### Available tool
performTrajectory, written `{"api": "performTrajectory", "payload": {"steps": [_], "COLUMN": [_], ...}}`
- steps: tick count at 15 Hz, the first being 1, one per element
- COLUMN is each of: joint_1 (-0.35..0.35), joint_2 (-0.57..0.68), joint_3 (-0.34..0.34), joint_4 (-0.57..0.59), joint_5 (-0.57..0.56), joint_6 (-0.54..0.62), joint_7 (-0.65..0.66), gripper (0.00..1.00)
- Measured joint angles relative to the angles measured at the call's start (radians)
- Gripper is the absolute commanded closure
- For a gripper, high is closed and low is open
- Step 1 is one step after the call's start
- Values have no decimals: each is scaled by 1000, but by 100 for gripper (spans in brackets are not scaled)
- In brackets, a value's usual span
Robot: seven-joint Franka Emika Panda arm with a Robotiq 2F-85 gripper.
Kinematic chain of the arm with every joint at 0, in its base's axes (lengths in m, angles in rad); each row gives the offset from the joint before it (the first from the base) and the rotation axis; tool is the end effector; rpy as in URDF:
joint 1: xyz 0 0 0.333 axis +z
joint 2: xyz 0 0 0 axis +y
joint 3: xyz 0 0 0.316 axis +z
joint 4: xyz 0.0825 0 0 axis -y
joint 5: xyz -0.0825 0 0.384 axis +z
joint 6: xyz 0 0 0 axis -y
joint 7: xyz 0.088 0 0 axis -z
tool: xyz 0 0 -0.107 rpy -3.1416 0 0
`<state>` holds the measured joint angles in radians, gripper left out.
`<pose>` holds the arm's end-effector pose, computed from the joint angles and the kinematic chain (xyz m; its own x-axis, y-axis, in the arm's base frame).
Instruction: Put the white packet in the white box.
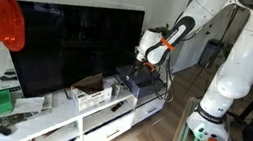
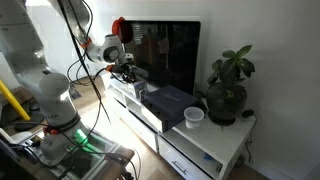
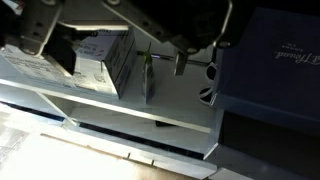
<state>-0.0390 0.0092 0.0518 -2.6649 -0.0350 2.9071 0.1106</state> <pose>0.4423 0.0078 0.2588 0.9709 -0.0642 0.2309 -0.0635 -0.9979 -0.0103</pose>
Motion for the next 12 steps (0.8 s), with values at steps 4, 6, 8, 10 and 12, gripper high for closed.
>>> {"api": "performTrajectory", "payload": {"steps": [4,6,8,10,12], "joint_1": [2,2,1,1,1], "joint_2": [0,5,22,49,83], "joint_3": [-2,-14,-35,-56,-75], "joint_4": [0,2,12,29,48], "joint_5": [0,0,3,1,0], "joint_6": [0,3,11,19,27], "joint_7": [0,7,10,22,34], "gripper": [0,0,0,0,0]}}
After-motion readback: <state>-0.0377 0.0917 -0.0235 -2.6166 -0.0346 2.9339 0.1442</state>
